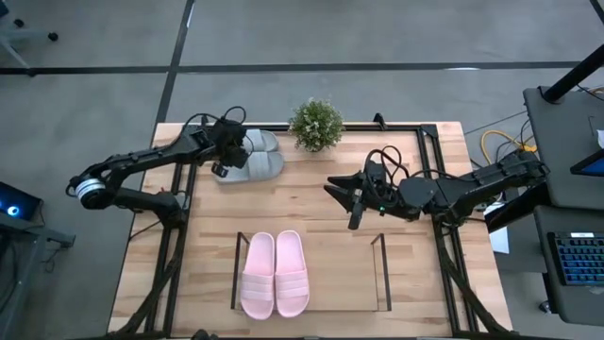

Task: Pick and place slides into the shelf
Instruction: Put the top gray slide on the shelf

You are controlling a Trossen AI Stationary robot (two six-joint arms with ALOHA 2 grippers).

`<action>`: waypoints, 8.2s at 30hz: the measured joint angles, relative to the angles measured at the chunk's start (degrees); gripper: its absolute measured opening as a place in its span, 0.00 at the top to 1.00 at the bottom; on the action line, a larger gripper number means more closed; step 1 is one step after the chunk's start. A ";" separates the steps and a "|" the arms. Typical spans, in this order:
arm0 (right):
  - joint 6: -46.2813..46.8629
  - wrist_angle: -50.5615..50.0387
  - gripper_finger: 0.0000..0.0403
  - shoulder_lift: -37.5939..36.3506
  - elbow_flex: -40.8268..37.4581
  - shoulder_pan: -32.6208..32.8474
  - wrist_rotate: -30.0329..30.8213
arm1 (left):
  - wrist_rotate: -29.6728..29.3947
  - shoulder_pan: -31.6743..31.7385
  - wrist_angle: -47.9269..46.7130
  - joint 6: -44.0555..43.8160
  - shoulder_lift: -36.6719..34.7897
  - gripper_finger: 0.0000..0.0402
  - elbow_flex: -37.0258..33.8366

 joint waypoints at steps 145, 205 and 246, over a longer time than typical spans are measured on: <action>33.59 5.41 0.26 -0.04 0.37 -13.96 10.10 | -27.29 -31.27 24.66 -16.82 4.43 1.00 31.28; 33.08 0.29 0.92 -0.07 0.35 -19.06 5.59 | -31.15 -42.00 37.19 -8.09 11.31 1.00 34.67; 24.79 -7.76 0.92 -10.25 0.28 -20.41 14.01 | -31.41 -41.78 23.22 -36.02 8.02 0.75 34.30</action>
